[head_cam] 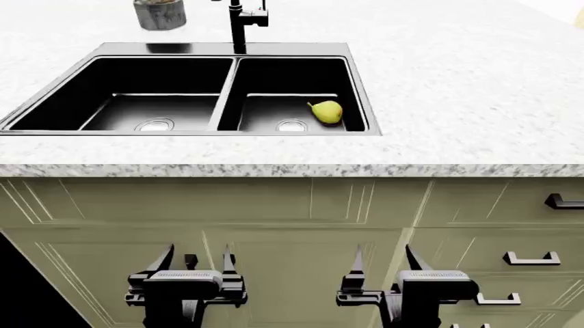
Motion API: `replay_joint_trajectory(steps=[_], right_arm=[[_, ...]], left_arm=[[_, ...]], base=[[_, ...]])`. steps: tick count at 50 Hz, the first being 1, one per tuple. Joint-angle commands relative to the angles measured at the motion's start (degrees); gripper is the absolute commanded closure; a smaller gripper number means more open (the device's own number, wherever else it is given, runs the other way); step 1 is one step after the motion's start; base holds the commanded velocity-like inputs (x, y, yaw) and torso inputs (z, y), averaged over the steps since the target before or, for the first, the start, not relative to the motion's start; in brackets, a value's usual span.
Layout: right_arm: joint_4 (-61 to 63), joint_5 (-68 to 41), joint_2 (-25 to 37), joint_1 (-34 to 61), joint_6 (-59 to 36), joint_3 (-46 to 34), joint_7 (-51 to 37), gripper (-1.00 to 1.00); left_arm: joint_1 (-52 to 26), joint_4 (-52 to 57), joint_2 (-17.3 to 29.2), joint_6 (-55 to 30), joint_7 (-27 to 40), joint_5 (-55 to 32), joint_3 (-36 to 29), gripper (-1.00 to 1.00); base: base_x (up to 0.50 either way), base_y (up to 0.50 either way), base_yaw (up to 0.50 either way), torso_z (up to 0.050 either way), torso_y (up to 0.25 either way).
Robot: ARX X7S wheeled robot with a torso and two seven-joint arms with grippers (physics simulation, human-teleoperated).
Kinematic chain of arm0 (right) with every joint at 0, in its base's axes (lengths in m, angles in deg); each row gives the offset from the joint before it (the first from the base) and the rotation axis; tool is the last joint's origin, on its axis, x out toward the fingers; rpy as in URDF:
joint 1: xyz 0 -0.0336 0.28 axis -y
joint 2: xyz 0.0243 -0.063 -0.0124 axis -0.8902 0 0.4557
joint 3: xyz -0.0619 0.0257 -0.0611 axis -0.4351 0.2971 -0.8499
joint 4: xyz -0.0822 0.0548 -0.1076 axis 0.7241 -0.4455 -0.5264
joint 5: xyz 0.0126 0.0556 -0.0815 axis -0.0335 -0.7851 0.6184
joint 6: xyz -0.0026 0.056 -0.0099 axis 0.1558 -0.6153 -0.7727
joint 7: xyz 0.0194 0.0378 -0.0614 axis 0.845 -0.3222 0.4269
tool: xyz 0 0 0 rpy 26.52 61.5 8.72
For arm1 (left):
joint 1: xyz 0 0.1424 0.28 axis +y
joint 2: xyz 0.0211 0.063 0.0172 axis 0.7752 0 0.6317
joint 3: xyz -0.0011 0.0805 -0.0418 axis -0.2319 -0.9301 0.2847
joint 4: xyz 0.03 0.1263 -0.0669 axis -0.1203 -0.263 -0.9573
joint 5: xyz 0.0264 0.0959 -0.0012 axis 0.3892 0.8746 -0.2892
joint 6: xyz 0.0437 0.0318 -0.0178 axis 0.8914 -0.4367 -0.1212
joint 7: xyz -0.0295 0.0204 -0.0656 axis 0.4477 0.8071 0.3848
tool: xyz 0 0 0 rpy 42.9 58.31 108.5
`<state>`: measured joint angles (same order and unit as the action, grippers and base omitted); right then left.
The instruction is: Pick the bowl and cup and place them in the sink. Then turn on the water.
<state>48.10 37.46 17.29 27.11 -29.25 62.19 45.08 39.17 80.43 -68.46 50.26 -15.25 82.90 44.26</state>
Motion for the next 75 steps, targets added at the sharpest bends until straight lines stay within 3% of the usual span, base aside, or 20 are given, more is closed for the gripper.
replay_joint_trajectory(steps=[1,14,21,32,40,49,75], right_arm=[[0.01,-0.94,0.86,-0.02,0.15,-0.99,-1.3,-1.0],[3.52,-3.76,3.43,1.28,-2.4,-1.77,-4.6,-1.0],[6.63,-4.68,5.68,6.66,-7.69,-0.36,-5.77,-1.0],[8.45,-5.73,9.81,22.32,-20.08,0.47,-5.42,-1.0],[4.17,-6.61,12.28,38.0,-28.36,0.01,-3.85,-1.0],[-7.46,-5.92,13.42,52.59,-30.42,-1.82,-2.35,-1.0],[-4.98,-6.84,16.91,53.88,-34.97,-0.9,-1.56,-1.0]], left_arm=[[0.01,-0.04,0.94,-0.07,1.02,-0.7,-1.18,-1.0],[-0.34,5.15,3.57,-2.91,2.94,-3.22,-2.89,-1.0],[-5.2,13.04,5.96,-12.91,3.6,-4.59,-1.97,-1.0],[-22.14,24.47,10.46,-38.95,1.61,-13.16,1.42,-1.0],[-40.3,20.76,13.79,-51.77,0.44,-16.71,3.1,-1.0],[-53.02,4.55,14.28,-51.24,-0.65,-15.89,2.35,-1.0],[-53.0,3.92,13.05,-48.19,0.93,-15.37,1.19,-1.0]], base=[[0.0,0.0,0.0,0.0,0.0],[0.0,0.0,0.0,0.023,0.0],[0.0,0.0,0.0,0.05,0.0],[0.0,0.0,0.0,0.05,0.0],[0.0,0.0,0.0,0.05,0.0],[0.0,0.0,0.0,0.049,0.0],[0.0,-0.46,0.0,0.0,0.0]])
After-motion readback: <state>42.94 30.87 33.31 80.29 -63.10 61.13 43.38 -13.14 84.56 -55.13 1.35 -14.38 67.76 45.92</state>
